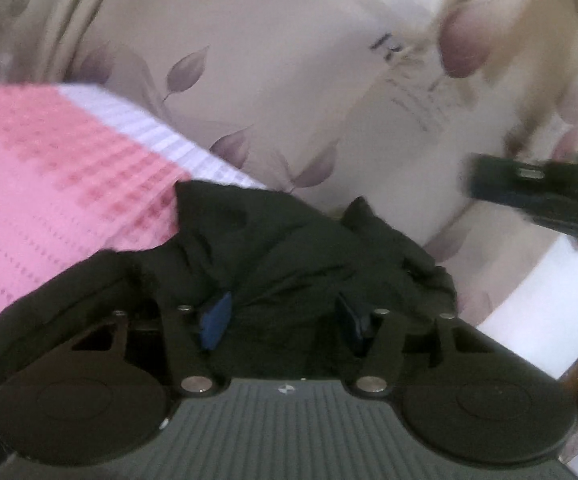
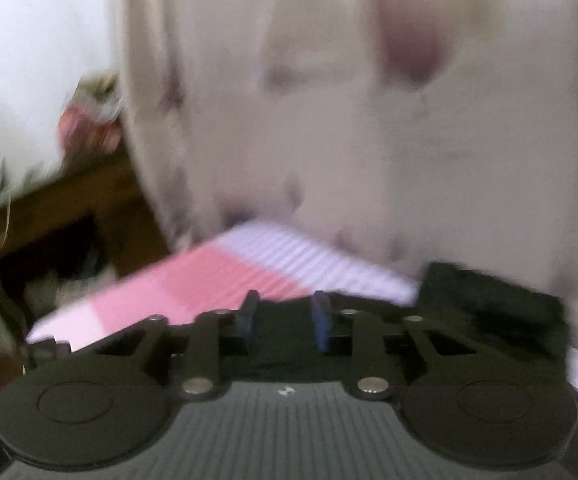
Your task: Fold large clothes
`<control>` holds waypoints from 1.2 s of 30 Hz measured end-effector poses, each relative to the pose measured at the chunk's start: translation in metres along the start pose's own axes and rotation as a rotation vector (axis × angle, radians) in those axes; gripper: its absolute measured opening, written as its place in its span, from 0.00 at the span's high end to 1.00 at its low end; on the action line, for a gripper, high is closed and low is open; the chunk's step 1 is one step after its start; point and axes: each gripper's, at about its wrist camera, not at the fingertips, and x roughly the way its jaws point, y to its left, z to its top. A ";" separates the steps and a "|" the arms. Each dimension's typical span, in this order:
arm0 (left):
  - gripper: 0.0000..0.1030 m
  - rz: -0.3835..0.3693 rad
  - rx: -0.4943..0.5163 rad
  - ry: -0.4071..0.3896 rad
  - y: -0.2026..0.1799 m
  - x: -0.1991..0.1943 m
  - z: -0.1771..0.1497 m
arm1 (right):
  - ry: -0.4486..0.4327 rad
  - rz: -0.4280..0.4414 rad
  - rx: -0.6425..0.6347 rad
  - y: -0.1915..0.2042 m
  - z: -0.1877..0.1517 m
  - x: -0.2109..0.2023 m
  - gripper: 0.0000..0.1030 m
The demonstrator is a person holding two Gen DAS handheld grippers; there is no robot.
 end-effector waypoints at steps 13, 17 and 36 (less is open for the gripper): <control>0.44 0.020 -0.029 0.021 0.009 0.005 -0.003 | 0.295 0.099 -0.045 0.010 -0.056 0.203 0.88; 0.44 0.033 -0.017 0.036 0.007 0.008 -0.004 | 0.233 0.151 0.048 -0.008 -0.064 0.198 0.89; 0.43 0.026 -0.024 0.048 0.010 0.011 -0.003 | 0.048 -0.338 0.352 -0.150 -0.175 -0.049 0.86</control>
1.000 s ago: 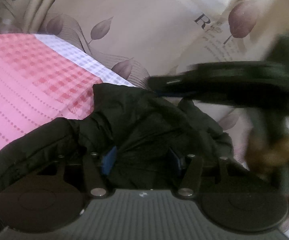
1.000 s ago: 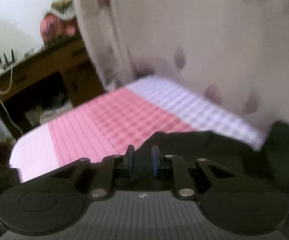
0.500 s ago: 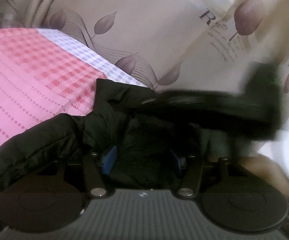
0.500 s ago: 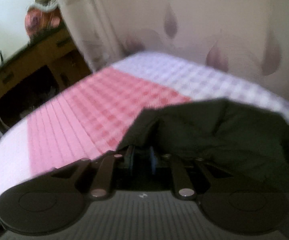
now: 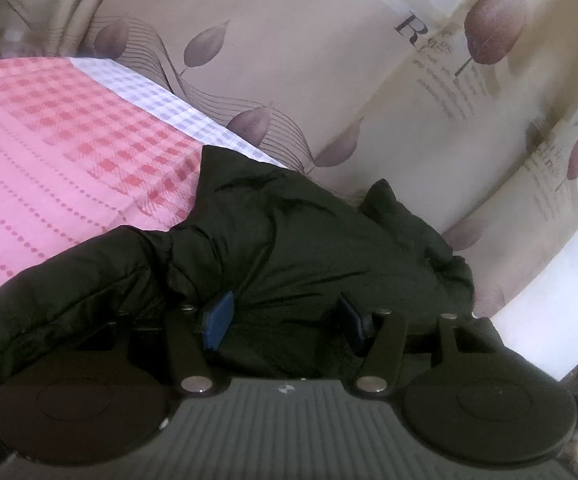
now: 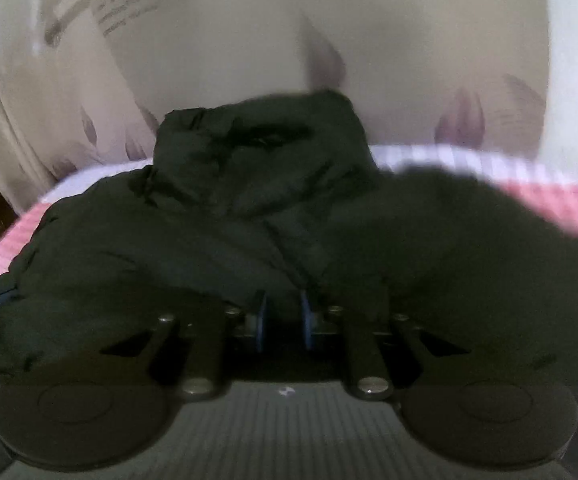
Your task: Fold large clothes
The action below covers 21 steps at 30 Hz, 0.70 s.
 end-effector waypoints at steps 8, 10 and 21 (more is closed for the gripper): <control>0.43 0.014 0.015 0.006 -0.002 0.001 0.000 | -0.023 -0.016 -0.047 0.002 0.000 0.004 0.86; 0.43 0.019 0.023 0.010 -0.003 0.002 0.000 | -0.036 -0.051 -0.092 0.010 -0.003 0.005 0.86; 0.43 0.134 0.171 0.017 -0.027 0.006 -0.006 | -0.055 -0.110 -0.060 0.024 -0.004 -0.029 0.63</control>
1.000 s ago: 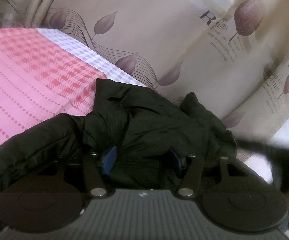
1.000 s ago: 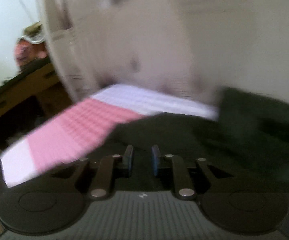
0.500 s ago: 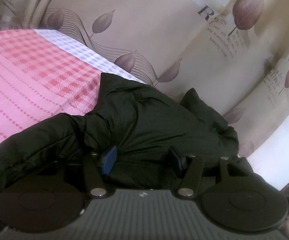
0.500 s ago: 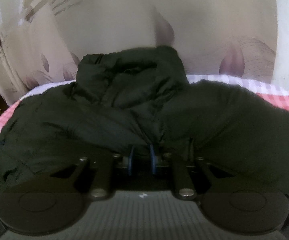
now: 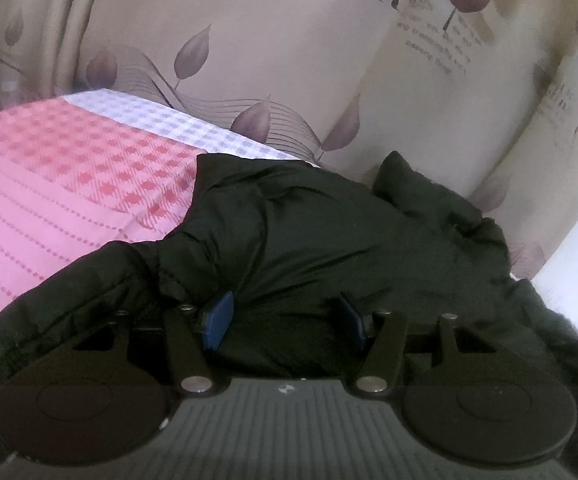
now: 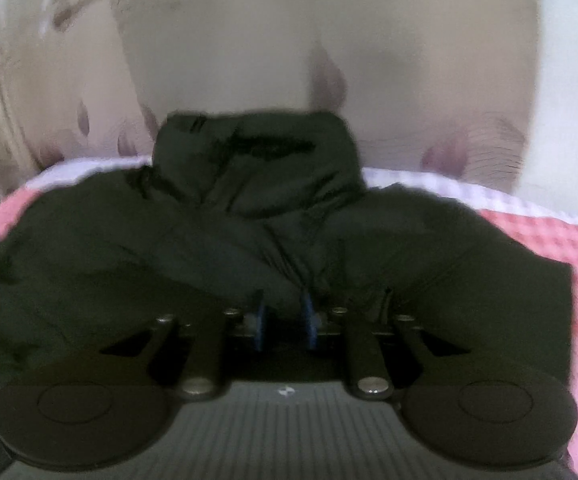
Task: Fold large clothes
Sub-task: 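Open both grippers and lift them away from the folded jacket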
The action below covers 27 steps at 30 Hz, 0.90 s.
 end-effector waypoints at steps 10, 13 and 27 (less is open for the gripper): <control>0.38 0.011 0.030 0.000 -0.005 0.000 -0.001 | -0.322 0.188 0.101 0.028 -0.105 -0.249 0.00; 0.35 0.026 0.048 -0.006 -0.008 -0.001 -0.001 | -0.408 0.088 0.068 0.034 -0.156 -0.317 0.00; 0.24 0.102 0.121 -0.020 -0.019 -0.005 -0.002 | -0.402 -0.172 0.390 -0.011 -0.242 -0.391 0.00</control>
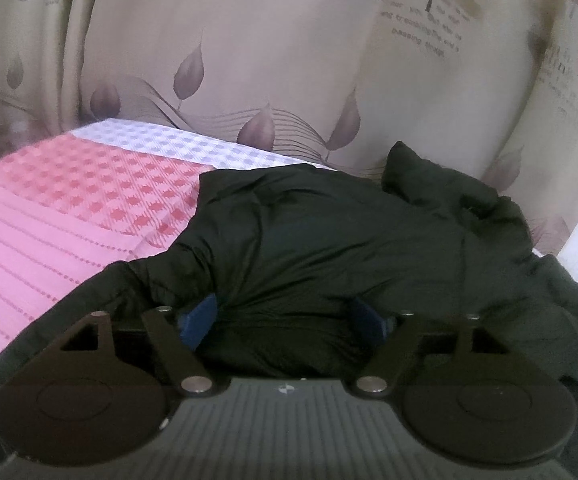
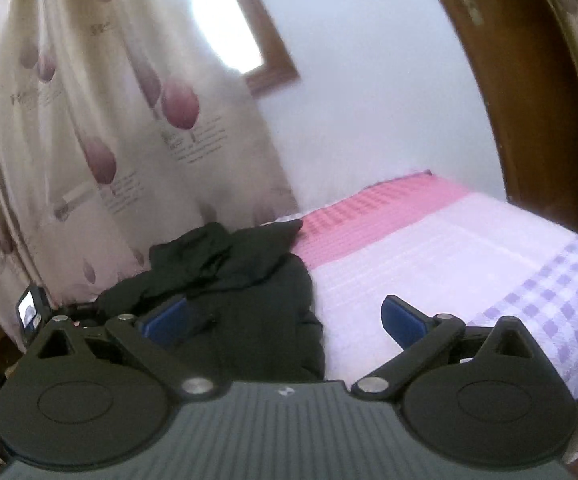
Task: Fold large clothes
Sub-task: 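Open both grippers and lift them away from the folded jacket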
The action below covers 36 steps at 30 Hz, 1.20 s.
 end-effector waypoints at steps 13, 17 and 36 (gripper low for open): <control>0.06 -0.003 -0.011 -0.052 0.034 -0.079 -0.002 | 0.085 0.055 -0.069 0.016 -0.017 0.012 0.00; 0.03 -0.105 0.010 -0.020 0.082 -0.134 -0.012 | 0.106 0.053 -0.045 0.008 -0.022 0.014 0.00; 0.54 -0.277 0.090 0.169 0.172 -0.239 -0.123 | 0.225 0.120 0.083 -0.015 -0.048 0.034 0.00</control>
